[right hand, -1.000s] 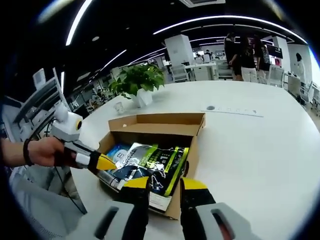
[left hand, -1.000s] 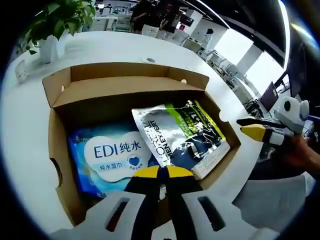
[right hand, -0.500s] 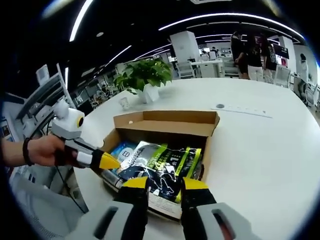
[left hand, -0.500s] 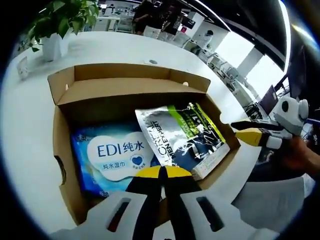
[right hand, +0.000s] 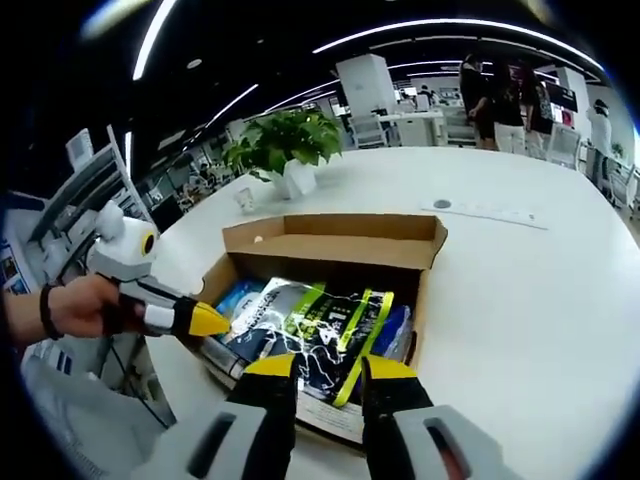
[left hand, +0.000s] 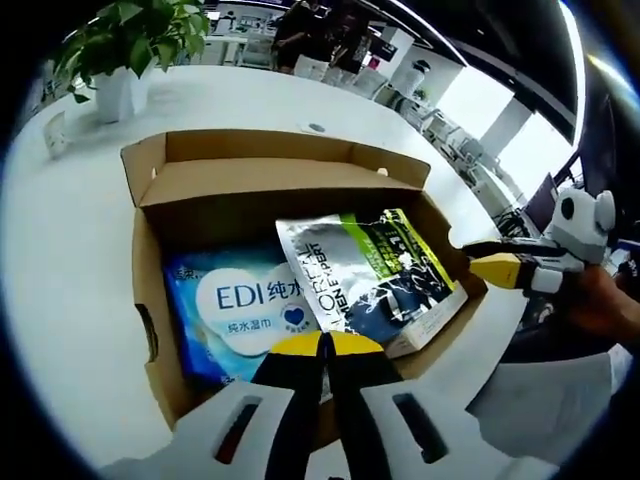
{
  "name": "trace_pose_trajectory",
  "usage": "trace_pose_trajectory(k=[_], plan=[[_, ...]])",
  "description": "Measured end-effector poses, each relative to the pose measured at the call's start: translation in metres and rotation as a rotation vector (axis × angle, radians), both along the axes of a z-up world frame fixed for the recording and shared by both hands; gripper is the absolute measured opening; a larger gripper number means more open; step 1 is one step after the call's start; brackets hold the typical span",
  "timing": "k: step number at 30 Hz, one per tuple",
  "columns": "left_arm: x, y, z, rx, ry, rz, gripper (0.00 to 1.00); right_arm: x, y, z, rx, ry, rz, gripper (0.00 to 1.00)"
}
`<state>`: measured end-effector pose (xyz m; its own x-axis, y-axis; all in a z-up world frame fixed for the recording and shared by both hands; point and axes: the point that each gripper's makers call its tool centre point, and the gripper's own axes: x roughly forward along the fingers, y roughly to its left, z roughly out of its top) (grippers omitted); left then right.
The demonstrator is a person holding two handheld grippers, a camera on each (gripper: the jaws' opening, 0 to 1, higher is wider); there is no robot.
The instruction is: Operate the shoe box by opening the lid, removing the specified soft item, and placing it in the target area until the item is outside and the box remains undamaged.
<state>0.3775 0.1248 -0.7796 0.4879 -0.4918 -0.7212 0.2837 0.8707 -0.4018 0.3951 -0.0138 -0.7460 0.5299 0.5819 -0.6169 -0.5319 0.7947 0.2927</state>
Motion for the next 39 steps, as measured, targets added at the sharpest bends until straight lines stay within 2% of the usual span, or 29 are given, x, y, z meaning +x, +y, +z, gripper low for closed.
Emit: trace_pose_trajectory(k=[12,18,23,26,29,32,36,39], plan=[[0.000,0.009,0.000,0.001,0.002,0.002,0.00,0.005,0.009,-0.020,-0.067,0.069,-0.013,0.21],[0.002,0.008,-0.003,-0.031,0.021,0.007,0.00,0.009,0.011,-0.027,-0.073,0.104,-0.026,0.20],[0.005,0.004,-0.005,-0.070,0.041,0.013,0.04,0.011,0.013,-0.032,-0.081,0.130,-0.037,0.21],[0.009,0.003,-0.006,-0.107,0.054,0.036,0.04,0.011,0.013,-0.035,-0.085,0.144,-0.044,0.19],[0.011,0.002,-0.009,-0.117,0.059,0.048,0.03,0.013,0.012,-0.035,-0.089,0.155,-0.050,0.18],[0.011,-0.001,-0.009,-0.123,0.060,0.045,0.02,0.014,0.011,-0.037,-0.103,0.157,-0.051,0.15],[0.011,-0.003,-0.005,-0.130,0.041,0.043,0.00,0.015,0.005,-0.036,-0.106,0.149,-0.071,0.04],[0.010,-0.003,-0.003,-0.127,0.028,0.044,0.00,0.012,0.005,-0.034,-0.109,0.140,-0.066,0.00]])
